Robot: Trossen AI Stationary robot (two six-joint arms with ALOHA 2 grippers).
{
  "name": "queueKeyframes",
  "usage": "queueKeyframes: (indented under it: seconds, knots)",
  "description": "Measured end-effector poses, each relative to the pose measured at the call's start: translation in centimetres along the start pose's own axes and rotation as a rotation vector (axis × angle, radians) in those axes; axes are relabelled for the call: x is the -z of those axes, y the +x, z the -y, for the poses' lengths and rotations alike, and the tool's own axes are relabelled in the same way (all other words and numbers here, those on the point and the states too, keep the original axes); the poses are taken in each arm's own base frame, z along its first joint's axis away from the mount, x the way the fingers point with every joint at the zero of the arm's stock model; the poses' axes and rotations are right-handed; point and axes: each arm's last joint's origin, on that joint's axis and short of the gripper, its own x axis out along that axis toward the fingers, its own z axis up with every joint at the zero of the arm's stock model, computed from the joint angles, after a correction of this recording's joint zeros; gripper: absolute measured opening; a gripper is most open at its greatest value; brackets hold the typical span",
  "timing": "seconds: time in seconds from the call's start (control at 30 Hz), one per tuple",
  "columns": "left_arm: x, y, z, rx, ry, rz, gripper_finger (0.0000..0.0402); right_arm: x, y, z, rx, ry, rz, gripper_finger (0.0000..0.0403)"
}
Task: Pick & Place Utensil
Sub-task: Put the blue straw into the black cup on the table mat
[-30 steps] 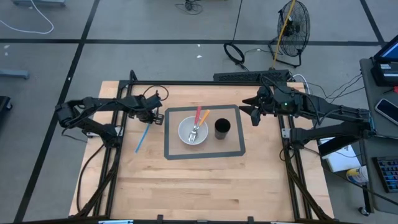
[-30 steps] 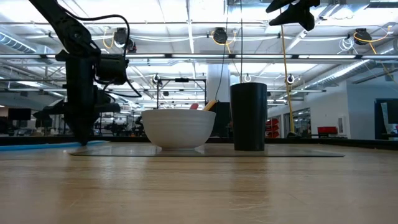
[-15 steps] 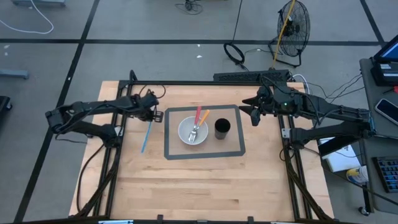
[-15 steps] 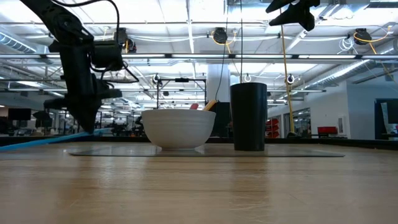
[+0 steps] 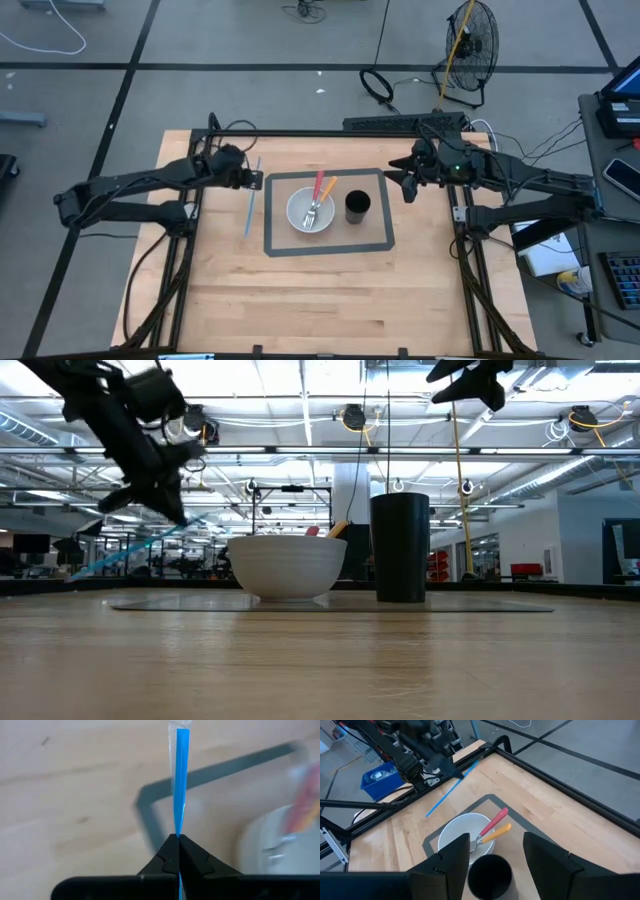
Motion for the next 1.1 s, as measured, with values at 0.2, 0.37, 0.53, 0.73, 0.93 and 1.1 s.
queueKeyframes:
  seconds: [0.2, 0.37, 0.53, 0.73, 0.93, 1.1]
  knots:
    - [-0.9, -2.8, 1.5, 0.226, 0.001, 0.186, 0.0000, 0.2, 0.9, -0.1, 0.011, -0.004, -0.027, 0.0183]
    - [-1.6, -4.9, 3.2, 0.430, 0.042, 0.343, 0.0000, 0.0, 2.0, -0.5, -0.012, -0.007, -0.015, 0.0183]
    - [-1.8, -6.3, 5.0, 0.616, 0.101, 0.458, 0.0000, -0.6, 2.9, -1.6, -0.087, -0.062, 0.054, 0.0183]
    - [-1.5, -7.6, 6.6, 0.768, 0.156, 0.548, 0.0000, -1.4, 3.1, -2.1, -0.121, -0.106, 0.138, 0.0183]
    - [-0.8, -8.0, 8.1, 0.852, 0.198, 0.591, 0.0000, -2.1, 2.9, -2.4, -0.154, -0.119, 0.221, 0.0183]
    - [-0.2, -7.1, 9.6, 0.910, 0.225, 0.600, 0.0000, -2.8, 2.7, -2.8, -0.212, -0.121, 0.285, 0.0183]
